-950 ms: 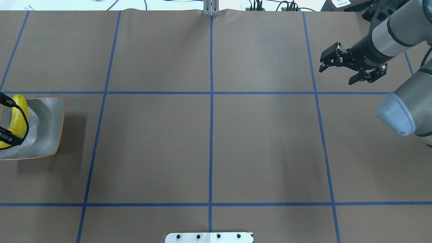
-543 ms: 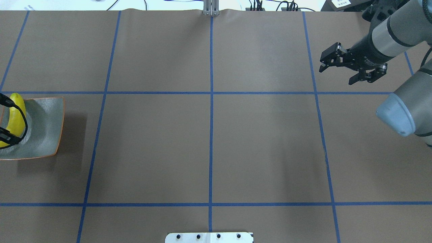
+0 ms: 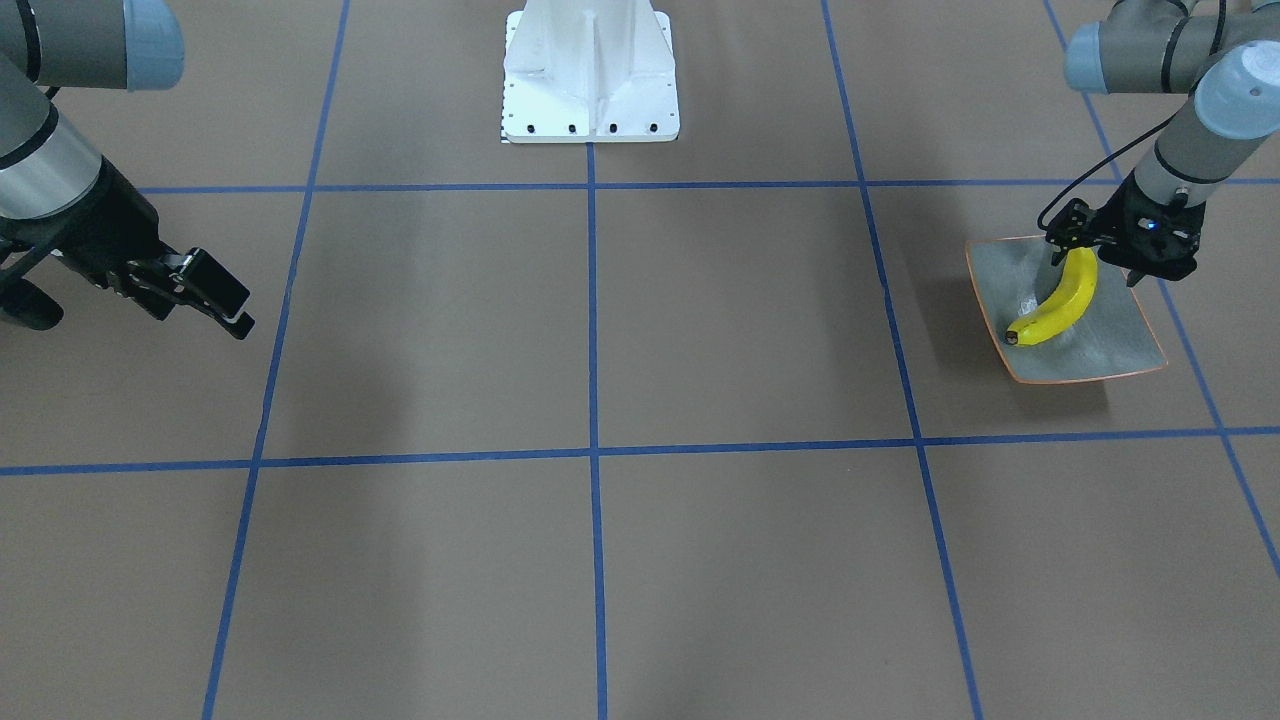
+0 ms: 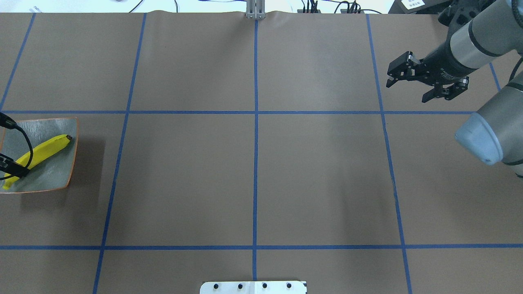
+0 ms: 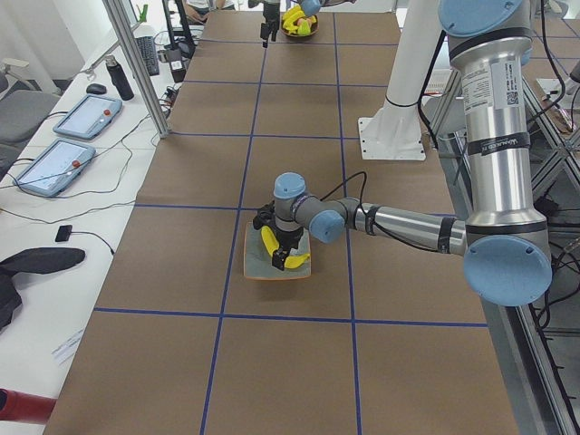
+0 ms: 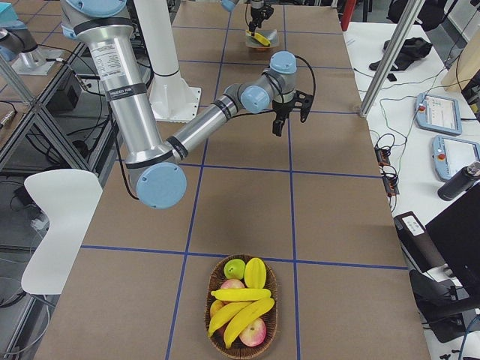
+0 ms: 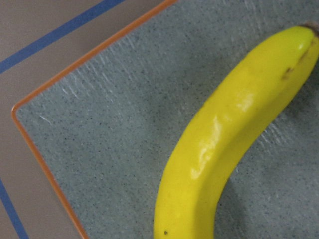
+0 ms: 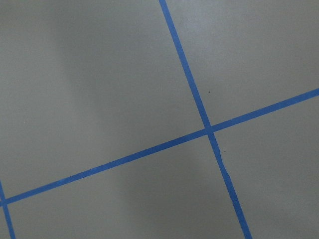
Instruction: Transfer all bananas from basket to plate
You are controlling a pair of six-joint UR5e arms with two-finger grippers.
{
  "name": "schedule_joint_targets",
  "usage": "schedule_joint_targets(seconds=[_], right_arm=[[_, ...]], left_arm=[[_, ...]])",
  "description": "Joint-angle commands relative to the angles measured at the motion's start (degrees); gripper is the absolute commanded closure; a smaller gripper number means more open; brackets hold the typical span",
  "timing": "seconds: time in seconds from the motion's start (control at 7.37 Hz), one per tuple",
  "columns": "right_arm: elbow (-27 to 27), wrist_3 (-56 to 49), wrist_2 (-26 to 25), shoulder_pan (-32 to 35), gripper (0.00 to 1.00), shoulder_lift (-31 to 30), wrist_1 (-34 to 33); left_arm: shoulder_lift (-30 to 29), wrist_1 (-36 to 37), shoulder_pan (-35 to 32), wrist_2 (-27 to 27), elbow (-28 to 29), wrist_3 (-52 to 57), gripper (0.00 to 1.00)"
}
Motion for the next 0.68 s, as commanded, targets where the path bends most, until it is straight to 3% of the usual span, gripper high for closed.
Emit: schedule_joint_targets(seconds=[0.0,0.27,0.54], right_arm=[[0.6,0.0,0.0,0.2,0.0,-0.2,0.1],[3.6,-1.3,0.3,0.7,0.0,-5.3,0.1],[5.0,-12.1,0.8,5.6,0.0,-12.3,0.1]], left_arm=[[-0.4,0.4,-2.5,-4.2,-1.9,-0.9,0.0],[-1.8,0.4,-5.0,-8.1,-5.1,-10.5,0.0],[-6.2,0.4,-4.6,-8.2,-5.3,-20.3,0.0]])
